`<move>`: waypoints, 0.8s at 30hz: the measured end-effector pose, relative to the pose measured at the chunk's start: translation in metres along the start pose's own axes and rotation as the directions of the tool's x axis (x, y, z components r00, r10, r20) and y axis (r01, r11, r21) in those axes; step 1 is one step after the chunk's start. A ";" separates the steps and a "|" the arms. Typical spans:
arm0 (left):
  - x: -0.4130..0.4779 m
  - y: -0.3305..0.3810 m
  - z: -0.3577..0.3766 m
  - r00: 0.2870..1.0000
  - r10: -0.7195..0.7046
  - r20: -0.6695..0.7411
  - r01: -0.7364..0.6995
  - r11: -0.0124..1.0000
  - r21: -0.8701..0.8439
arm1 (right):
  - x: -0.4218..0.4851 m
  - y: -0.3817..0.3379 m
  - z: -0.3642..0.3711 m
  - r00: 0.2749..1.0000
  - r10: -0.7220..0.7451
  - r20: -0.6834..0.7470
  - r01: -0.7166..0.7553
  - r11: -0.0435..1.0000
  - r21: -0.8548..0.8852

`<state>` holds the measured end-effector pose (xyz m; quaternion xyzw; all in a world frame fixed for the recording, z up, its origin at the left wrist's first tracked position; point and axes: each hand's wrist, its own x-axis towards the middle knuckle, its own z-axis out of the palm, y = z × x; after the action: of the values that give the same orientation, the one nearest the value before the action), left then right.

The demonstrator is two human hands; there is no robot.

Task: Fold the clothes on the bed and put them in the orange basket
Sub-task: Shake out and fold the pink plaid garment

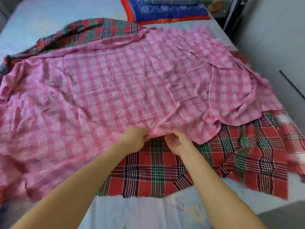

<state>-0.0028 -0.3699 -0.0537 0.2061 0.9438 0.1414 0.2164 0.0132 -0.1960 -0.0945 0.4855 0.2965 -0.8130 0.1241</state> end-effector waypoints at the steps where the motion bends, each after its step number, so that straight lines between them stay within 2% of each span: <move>1: 0.004 0.000 -0.009 0.998 0.010 0.058 -0.011 1.000 0.023 | 0.005 -0.014 -0.004 1.000 0.007 -0.015 -0.006 1.000 0.025; 4: 0.011 0.001 -0.033 0.981 0.004 0.192 -0.009 1.000 0.027 | 0.027 -0.049 -0.018 0.997 0.008 -0.079 -0.007 1.000 0.006; 7: 0.011 -0.009 -0.052 0.945 -0.074 0.318 0.088 0.996 -0.030 | 0.041 -0.068 -0.028 0.983 0.034 -0.182 -0.044 0.998 -0.054; 9: 0.009 -0.020 -0.062 0.904 -0.106 0.413 0.130 0.991 -0.032 | 0.046 -0.077 -0.029 0.977 -0.051 -0.209 0.033 0.995 -0.090; 11: 0.011 -0.024 -0.068 0.861 -0.115 0.495 0.120 0.993 0.022 | 0.045 -0.080 -0.025 0.961 -0.134 -0.241 0.086 0.976 -0.199; 13: 0.016 -0.019 -0.070 0.830 -0.115 0.546 0.096 0.993 0.063 | 0.031 -0.067 -0.023 0.975 -0.124 -0.186 0.022 0.880 -0.474; 15: 0.028 -0.009 -0.068 0.831 -0.091 0.549 0.097 0.995 0.018 | 0.014 -0.055 -0.024 0.998 0.049 -0.036 -0.060 0.694 -0.717; 16: 0.034 -0.004 -0.065 0.838 -0.073 0.540 0.090 0.996 -0.004 | 0.008 -0.053 -0.027 0.992 0.122 -0.010 -0.084 0.616 -0.783; 18: 0.049 0.009 -0.056 0.872 -0.042 0.488 0.056 0.998 -0.014 | 0.007 -0.065 -0.043 0.994 0.106 -0.033 -0.087 0.563 -0.822; 19: 0.059 0.017 -0.050 0.895 -0.024 0.445 0.040 0.999 -0.027 | 0.012 -0.078 -0.055 0.998 0.021 -0.064 -0.064 0.587 -0.807; 21: 0.077 0.036 -0.041 0.939 -0.012 0.345 0.043 0.996 -0.082 | 0.025 -0.106 -0.080 0.976 -0.163 -0.144 0.013 0.707 -0.707; 24: 0.104 0.069 -0.032 0.972 0.010 0.237 0.025 0.990 -0.141 | 0.040 -0.146 -0.111 0.935 -0.271 -0.229 0.129 0.861 -0.492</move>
<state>-0.0801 -0.2686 -0.0378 0.2019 0.8994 0.1824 0.3422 0.0015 -0.0092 -0.1150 0.5208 0.5484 -0.6454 0.1070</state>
